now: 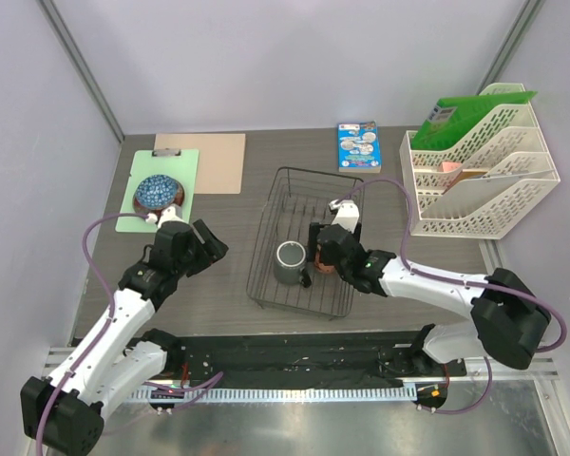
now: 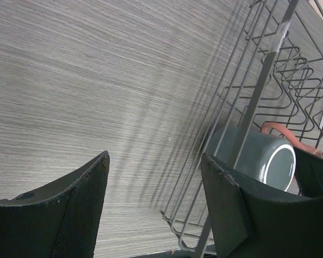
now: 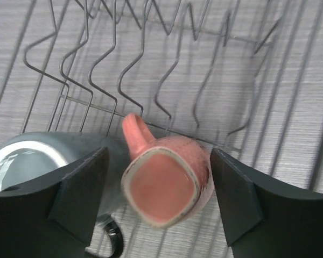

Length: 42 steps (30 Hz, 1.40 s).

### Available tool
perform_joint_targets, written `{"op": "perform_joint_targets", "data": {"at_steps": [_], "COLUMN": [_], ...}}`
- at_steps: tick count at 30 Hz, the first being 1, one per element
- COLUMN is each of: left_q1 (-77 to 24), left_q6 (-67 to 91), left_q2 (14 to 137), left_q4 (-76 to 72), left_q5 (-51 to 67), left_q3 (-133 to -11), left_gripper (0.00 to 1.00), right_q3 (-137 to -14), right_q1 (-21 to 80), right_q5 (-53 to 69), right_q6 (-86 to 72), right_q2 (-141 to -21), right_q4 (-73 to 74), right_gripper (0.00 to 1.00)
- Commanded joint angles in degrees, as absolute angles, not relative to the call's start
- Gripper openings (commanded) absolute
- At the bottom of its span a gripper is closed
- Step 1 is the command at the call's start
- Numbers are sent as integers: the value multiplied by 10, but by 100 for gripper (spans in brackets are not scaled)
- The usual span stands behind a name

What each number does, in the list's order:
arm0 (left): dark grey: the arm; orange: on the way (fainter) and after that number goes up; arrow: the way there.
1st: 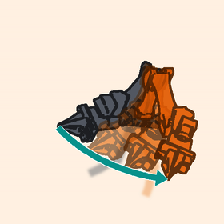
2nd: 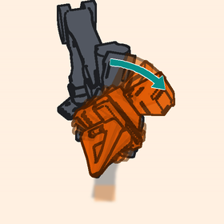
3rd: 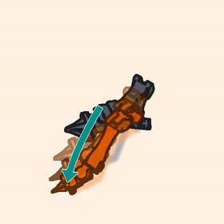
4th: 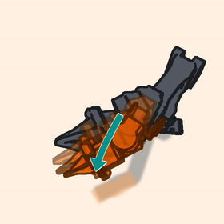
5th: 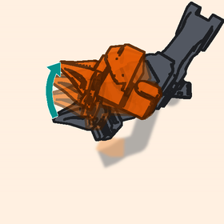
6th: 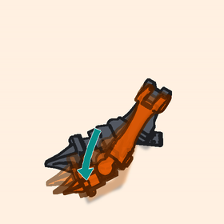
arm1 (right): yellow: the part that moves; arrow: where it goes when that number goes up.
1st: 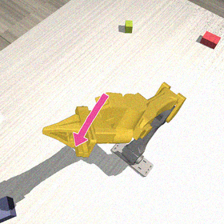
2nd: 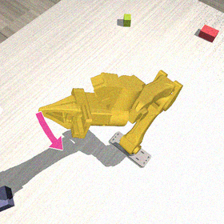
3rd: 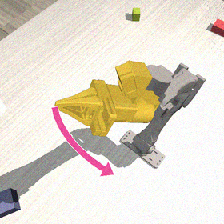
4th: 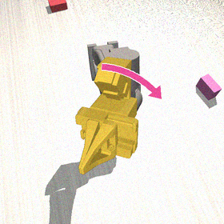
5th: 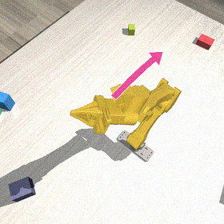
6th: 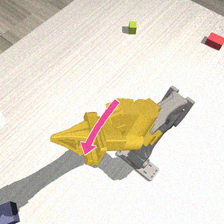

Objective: Unload the mixed dishes from the dish rack
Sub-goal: Pick up the cup from the dish rack.

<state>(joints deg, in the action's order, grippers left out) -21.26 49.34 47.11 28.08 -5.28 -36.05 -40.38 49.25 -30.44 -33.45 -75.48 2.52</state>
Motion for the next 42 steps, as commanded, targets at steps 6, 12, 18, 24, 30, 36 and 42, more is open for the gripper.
{"op": "perform_joint_targets", "data": {"at_steps": [6, 12, 18, 24, 30, 36, 42], "left_q1": [-214, -214, -214, -214, -214, -214, -214], "left_q6": [499, 499, 499, 493, 486, 513, 606], "left_q2": [470, 470, 471, 474, 475, 431, 377], "left_q4": [259, 258, 258, 259, 269, 193, -117], "left_q5": [-47, -46, -47, -56, -70, -12, 169], "left_q3": [-355, -356, -360, -373, -395, -382, -285], "left_gripper": [68, 69, 68, 68, 68, 69, 70], "right_q3": [-396, -392, -426, -489, -538, -446, -309], "right_q1": [489, 490, 491, 495, 494, 487, 454], "right_q5": [-311, -319, -295, -226, -194, -157, -13], "right_q6": [-351, -348, -331, -289, -262, -297, -442], "right_q2": [-795, -766, -699, -631, -568, -491, -488], "right_q4": [83, 79, 98, 117, 122, -32, -385], "right_gripper": [74, 46, 40, 36, 21, 1, 1]}}
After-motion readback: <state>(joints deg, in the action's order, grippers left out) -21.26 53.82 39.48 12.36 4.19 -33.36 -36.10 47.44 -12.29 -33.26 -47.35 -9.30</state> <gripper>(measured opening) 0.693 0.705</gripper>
